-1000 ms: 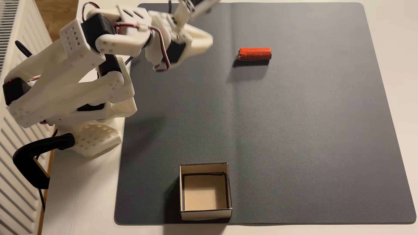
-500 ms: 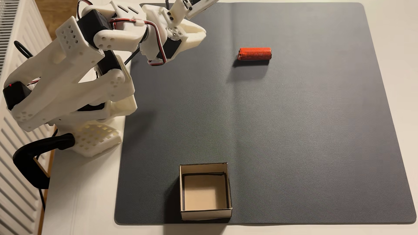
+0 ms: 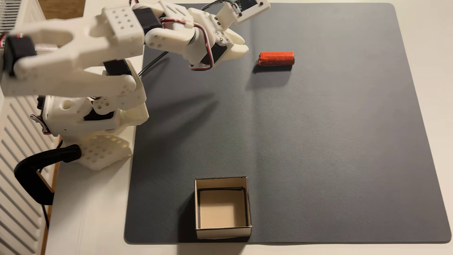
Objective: Pick the red object and place it in the box
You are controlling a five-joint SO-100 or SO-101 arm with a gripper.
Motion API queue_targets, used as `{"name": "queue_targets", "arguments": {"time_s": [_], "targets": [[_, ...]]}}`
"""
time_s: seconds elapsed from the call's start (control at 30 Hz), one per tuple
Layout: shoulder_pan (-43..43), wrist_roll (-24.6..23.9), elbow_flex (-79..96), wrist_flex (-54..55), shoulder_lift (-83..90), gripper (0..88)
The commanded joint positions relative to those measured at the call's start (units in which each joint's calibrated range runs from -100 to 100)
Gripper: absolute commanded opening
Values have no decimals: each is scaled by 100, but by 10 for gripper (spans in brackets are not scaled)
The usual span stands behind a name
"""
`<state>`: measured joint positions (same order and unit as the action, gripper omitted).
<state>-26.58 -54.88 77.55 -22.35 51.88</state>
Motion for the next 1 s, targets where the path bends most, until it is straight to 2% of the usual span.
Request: {"name": "queue_targets", "arguments": {"time_s": [0.0, 0.23, 0.43, 0.63, 0.97], "targets": [[-52, -19, -966, 452, -1565, 148], [-30, -19, -2372, 478, -3317, 214], [-30, -19, -3170, 495, -4337, 234], [-74, -24, -3270, 1186, -5018, 262], [-74, -29, -3288, 1562, -5579, 267]]}}
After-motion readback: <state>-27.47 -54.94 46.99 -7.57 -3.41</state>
